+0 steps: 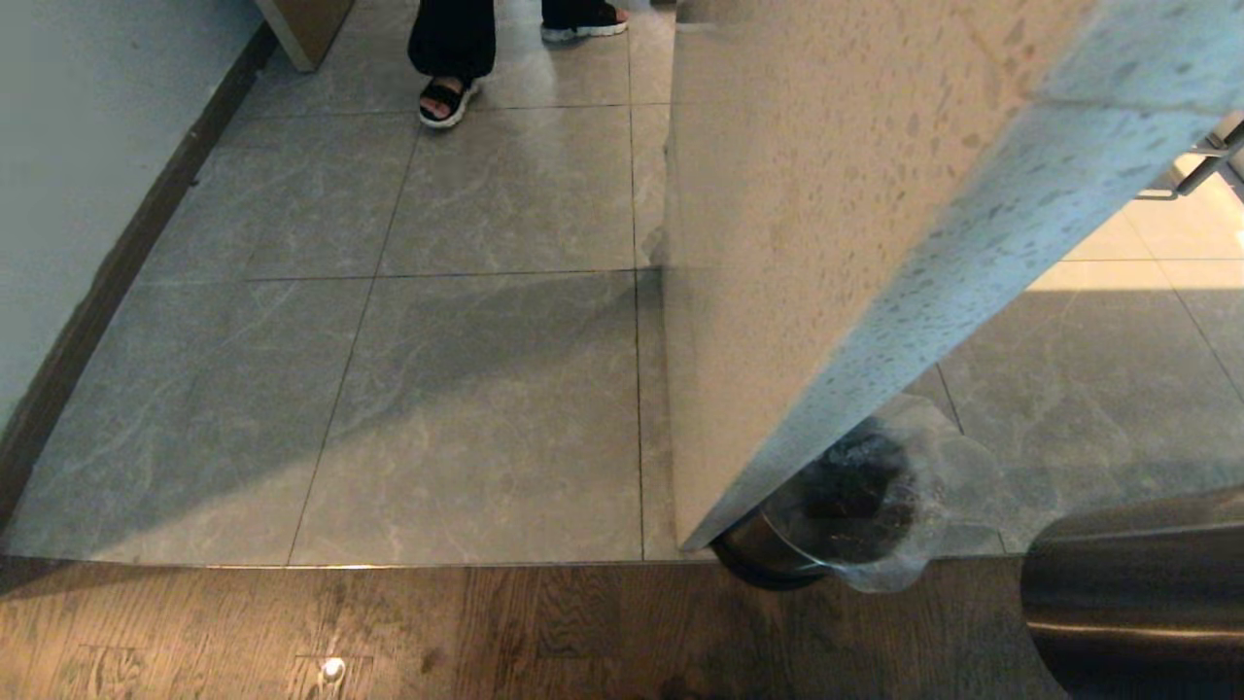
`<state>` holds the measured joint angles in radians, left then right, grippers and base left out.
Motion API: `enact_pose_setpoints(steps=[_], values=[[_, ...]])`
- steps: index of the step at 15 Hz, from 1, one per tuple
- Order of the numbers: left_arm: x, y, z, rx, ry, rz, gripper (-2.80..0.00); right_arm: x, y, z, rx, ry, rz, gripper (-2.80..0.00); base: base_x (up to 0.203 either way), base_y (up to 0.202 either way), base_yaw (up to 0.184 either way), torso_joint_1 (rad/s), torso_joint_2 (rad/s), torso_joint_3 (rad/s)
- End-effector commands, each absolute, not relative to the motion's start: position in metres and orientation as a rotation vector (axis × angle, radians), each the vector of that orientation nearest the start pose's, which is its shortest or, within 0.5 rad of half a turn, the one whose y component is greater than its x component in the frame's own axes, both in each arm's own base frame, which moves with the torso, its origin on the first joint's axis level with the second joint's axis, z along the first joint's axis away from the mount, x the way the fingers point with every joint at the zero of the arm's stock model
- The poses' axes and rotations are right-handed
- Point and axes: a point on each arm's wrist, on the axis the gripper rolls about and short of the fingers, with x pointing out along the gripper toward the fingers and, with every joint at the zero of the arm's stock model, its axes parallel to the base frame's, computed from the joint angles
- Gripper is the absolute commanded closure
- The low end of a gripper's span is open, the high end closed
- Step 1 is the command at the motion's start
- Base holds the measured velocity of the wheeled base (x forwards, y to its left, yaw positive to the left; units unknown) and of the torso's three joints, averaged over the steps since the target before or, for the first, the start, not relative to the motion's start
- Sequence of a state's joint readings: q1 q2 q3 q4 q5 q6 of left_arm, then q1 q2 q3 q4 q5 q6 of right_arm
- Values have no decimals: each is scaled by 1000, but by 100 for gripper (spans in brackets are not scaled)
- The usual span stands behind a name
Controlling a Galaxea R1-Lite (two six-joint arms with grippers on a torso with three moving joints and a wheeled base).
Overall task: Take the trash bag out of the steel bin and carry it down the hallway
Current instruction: Place the outer trash can on the ground
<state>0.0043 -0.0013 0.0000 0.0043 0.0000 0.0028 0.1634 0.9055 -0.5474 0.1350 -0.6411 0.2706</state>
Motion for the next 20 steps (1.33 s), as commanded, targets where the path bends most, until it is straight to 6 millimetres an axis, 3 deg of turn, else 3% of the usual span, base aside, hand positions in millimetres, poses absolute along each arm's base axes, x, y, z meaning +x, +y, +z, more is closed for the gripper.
enact_pose_setpoints(steps=[1,4,9,14,20], values=[[-23,0,75,3,6,5,0,128,0,188,44,460,-587,0,0,0,0,0,0,0],[-23,0,75,3,6,5,0,158,-8,177,45,495,-662,0,0,0,0,0,0,0],[-23,0,75,3,6,5,0,199,-42,162,67,494,-811,0,0,0,0,0,0,0],[-23,0,75,3,6,5,0,213,-61,154,81,490,-835,0,0,0,0,0,0,0],[-23,0,75,3,6,5,0,246,-111,141,109,452,-885,0,0,0,0,0,0,0]])
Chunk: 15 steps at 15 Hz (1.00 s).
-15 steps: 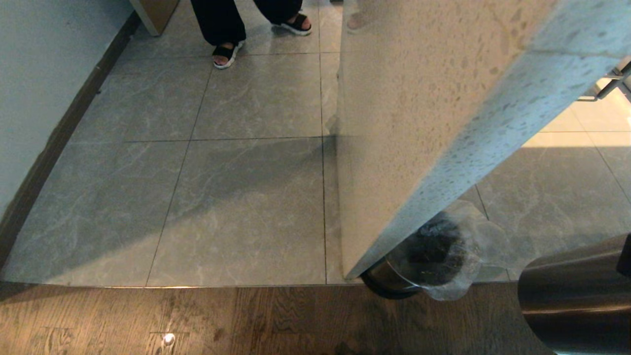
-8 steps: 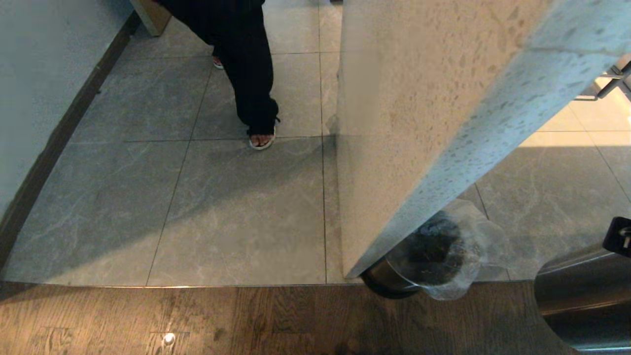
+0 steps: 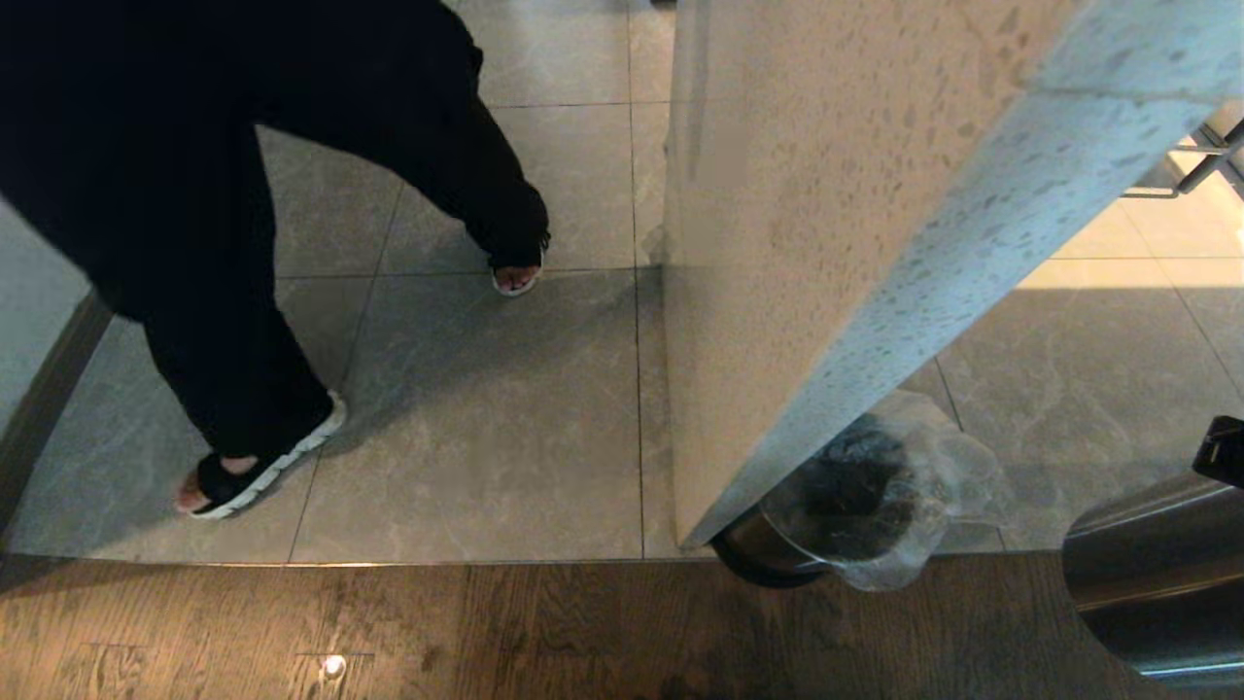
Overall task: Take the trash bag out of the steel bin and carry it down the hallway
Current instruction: Place the outer trash can on the ground
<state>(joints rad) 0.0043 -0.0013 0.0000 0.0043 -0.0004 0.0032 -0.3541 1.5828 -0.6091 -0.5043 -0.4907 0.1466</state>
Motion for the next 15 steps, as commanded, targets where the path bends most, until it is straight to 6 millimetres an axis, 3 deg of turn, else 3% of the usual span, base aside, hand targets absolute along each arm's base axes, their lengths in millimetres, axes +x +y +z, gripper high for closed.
enact_pose_setpoints(steps=[1,5,11,15], values=[[-23,0,75,3,6,5,0,253,-117,139,116,436,-881,0,0,0,0,0,0,0],[-23,0,74,3,7,5,0,272,-125,129,130,411,-829,0,0,0,0,0,0,0],[-23,0,74,3,8,5,0,334,-150,117,151,322,-734,0,0,0,0,0,0,0],[-23,0,75,3,6,5,0,362,-168,97,119,310,-682,0,0,0,0,0,0,0]])
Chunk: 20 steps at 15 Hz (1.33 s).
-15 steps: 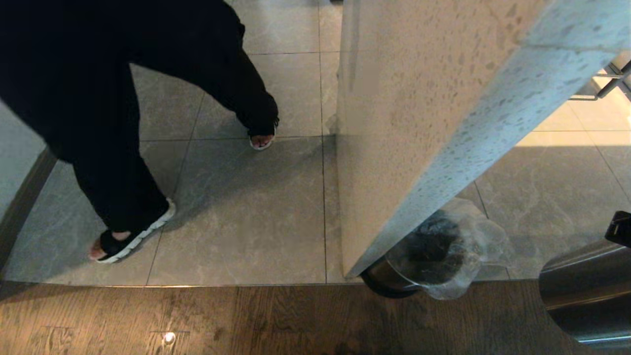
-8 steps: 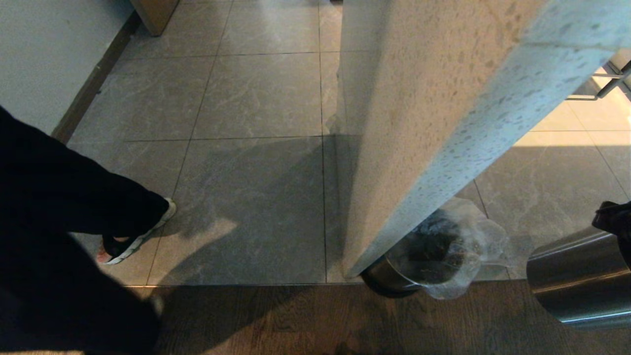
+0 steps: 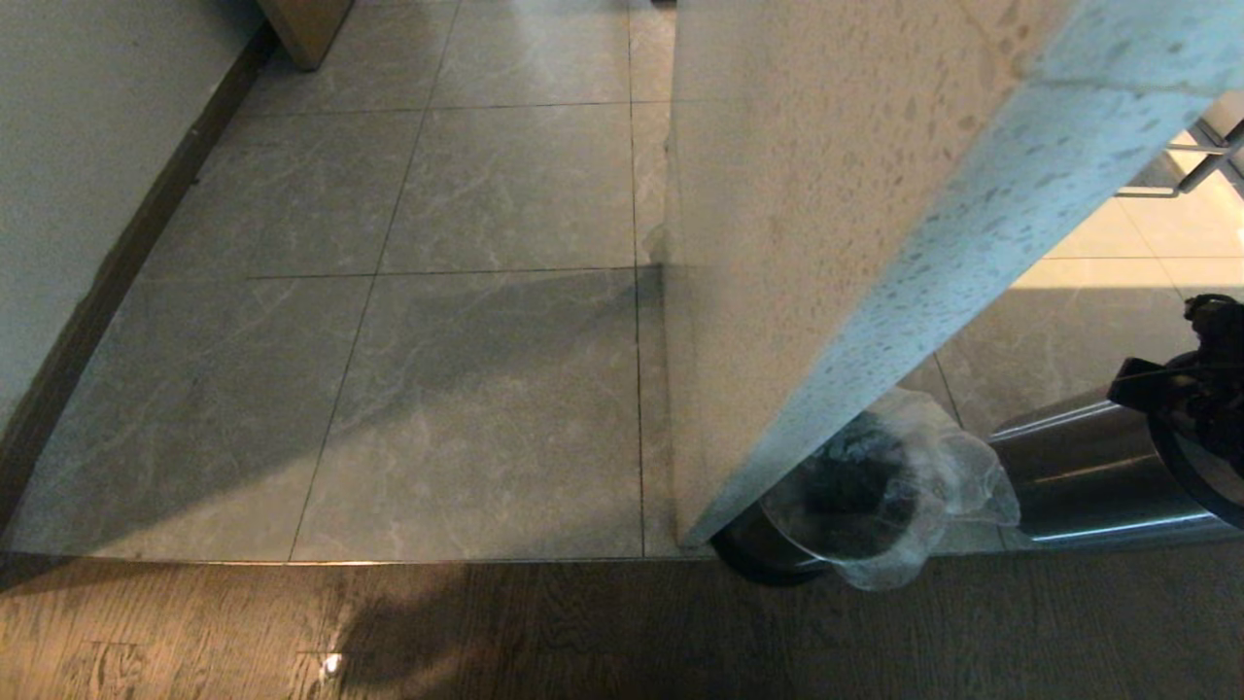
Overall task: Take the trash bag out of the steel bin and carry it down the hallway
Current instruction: Place the outer trash can on the ground, then pick up the trash bag
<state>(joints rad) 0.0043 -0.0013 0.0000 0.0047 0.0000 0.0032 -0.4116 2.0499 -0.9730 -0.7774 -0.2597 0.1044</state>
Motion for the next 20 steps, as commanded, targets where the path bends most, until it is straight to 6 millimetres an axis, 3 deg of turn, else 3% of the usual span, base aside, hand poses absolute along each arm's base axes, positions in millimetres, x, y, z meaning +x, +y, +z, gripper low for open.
enact_pose_setpoints(steps=[1,4,7,8,13,17,18,20], values=[[-23,0,74,3,7,5,0,368,-172,94,117,307,-666,0,0,0,0,0,0,0],[-23,0,75,3,6,5,0,385,-182,86,108,291,-650,0,0,0,0,0,0,0],[-23,0,74,3,8,5,0,385,-188,87,98,291,-626,0,0,0,0,0,0,0],[-23,0,75,3,6,5,0,383,-189,89,99,284,-624,-280,0,0,0,0,0,0],[-23,0,74,3,7,5,0,376,-186,101,103,262,-602,-280,0,0,0,0,0,0],[-23,0,75,3,6,5,0,348,-166,154,102,174,-565,-280,0,0,0,0,0,0],[-23,0,74,3,7,5,0,338,-156,163,104,175,-546,0,0,0,0,0,0,0],[-23,0,75,3,6,5,0,316,-135,175,112,206,-481,0,0,0,0,0,0,0]])
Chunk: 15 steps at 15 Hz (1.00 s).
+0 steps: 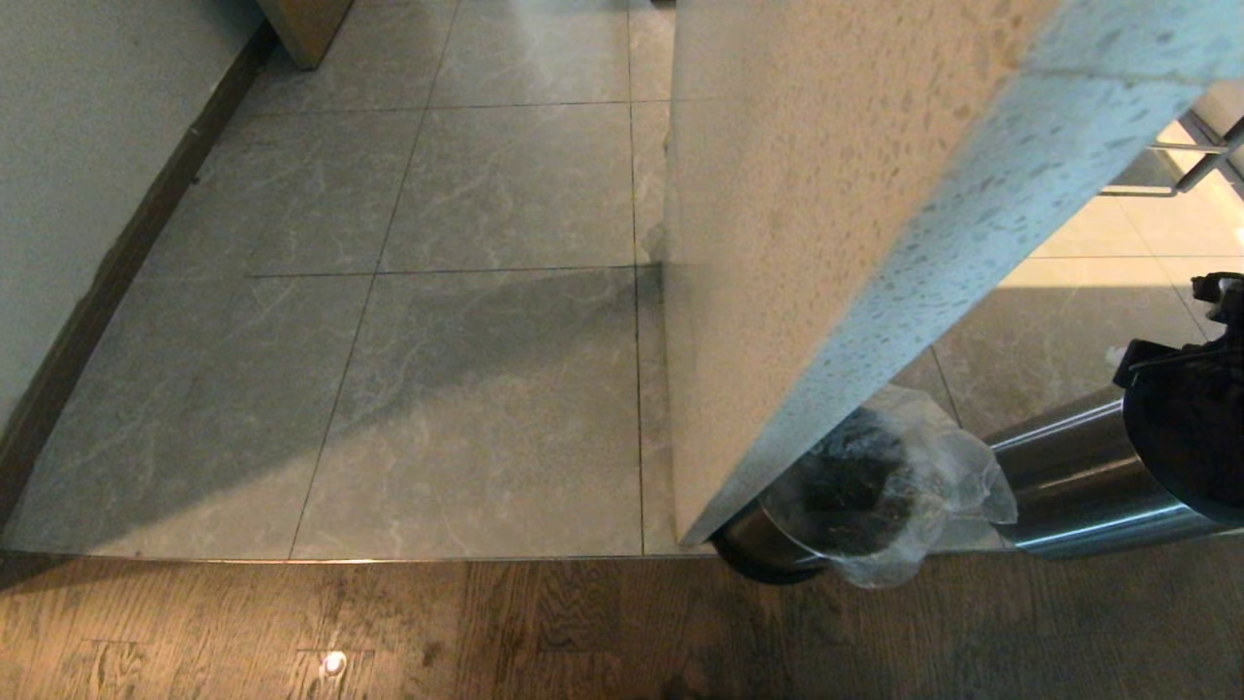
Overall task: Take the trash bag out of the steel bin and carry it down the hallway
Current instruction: Pick up the trash bag
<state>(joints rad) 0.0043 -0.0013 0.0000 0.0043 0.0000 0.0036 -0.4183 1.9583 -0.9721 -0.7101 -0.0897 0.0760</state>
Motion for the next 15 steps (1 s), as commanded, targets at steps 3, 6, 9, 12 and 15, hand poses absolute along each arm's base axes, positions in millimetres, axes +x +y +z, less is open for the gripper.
enact_pose_setpoints(steps=[3,6,9,12,15], values=[[-23,0,74,3,7,5,0,285,-96,191,161,307,-388,0,0,0,0,0,0,0],[-23,0,75,3,6,5,0,256,-52,194,180,444,-264,0,0,0,0,0,0,0],[-23,0,75,3,6,5,0,254,-38,185,150,503,-208,0,0,0,0,0,0,0],[-23,0,74,3,8,5,0,251,-35,177,132,538,-195,0,0,0,0,0,0,0],[-23,0,75,3,6,5,0,240,-17,170,120,565,-131,0,0,0,0,0,0,0]])
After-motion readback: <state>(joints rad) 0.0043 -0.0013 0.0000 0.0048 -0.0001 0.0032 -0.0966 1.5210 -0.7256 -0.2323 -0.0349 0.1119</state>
